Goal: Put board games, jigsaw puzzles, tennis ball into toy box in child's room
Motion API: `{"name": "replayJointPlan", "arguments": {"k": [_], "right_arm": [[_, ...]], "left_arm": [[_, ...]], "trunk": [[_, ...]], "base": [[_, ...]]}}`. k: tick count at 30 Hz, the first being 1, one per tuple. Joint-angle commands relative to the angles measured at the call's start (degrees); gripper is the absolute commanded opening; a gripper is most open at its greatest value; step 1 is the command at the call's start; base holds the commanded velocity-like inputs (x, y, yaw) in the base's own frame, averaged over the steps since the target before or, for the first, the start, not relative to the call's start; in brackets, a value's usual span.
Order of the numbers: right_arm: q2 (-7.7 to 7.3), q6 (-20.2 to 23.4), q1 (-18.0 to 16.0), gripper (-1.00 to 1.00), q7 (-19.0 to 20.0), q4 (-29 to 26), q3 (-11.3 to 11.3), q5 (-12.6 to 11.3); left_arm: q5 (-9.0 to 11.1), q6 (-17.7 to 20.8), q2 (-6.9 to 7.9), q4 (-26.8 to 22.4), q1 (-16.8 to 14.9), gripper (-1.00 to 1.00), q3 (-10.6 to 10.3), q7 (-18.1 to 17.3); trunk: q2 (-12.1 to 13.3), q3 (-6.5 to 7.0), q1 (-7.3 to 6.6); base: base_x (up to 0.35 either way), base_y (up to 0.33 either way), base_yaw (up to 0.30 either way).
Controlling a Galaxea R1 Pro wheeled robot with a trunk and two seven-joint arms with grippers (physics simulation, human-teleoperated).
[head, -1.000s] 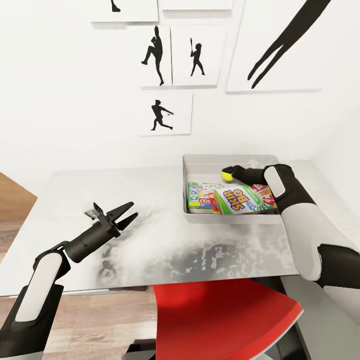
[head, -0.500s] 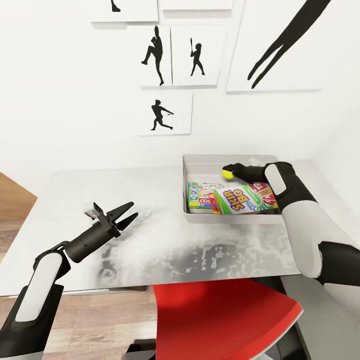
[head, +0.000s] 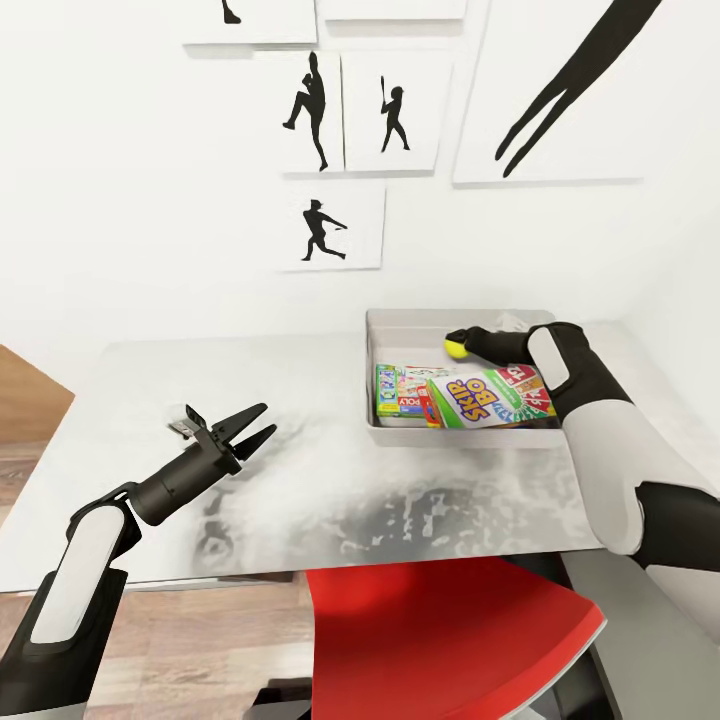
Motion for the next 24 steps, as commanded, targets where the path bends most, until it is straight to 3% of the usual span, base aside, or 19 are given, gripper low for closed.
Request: {"name": "replayJointPlan", "arguments": {"k": [1,24], "right_arm": [[0.03,0.29,-0.04,-1.0,0.26,-0.01,-0.26,0.18],[-0.13,-2.24,-0.15,-1.0,0.35,-0.02,-0.33,1.09]], "left_arm": [[0.01,0.33,0.0,0.0,-0.04,1.0,0.07,-0.13],[0.0,0.33,0.0,0.02,-0.04,1.0,0.06,-0.24]], "trunk": [[-0.09,-0.08,0.03],[-0.09,-1.18,0.03]], "base": [[0.0,0.0,0.0],[0.0,0.0,0.0]]}}
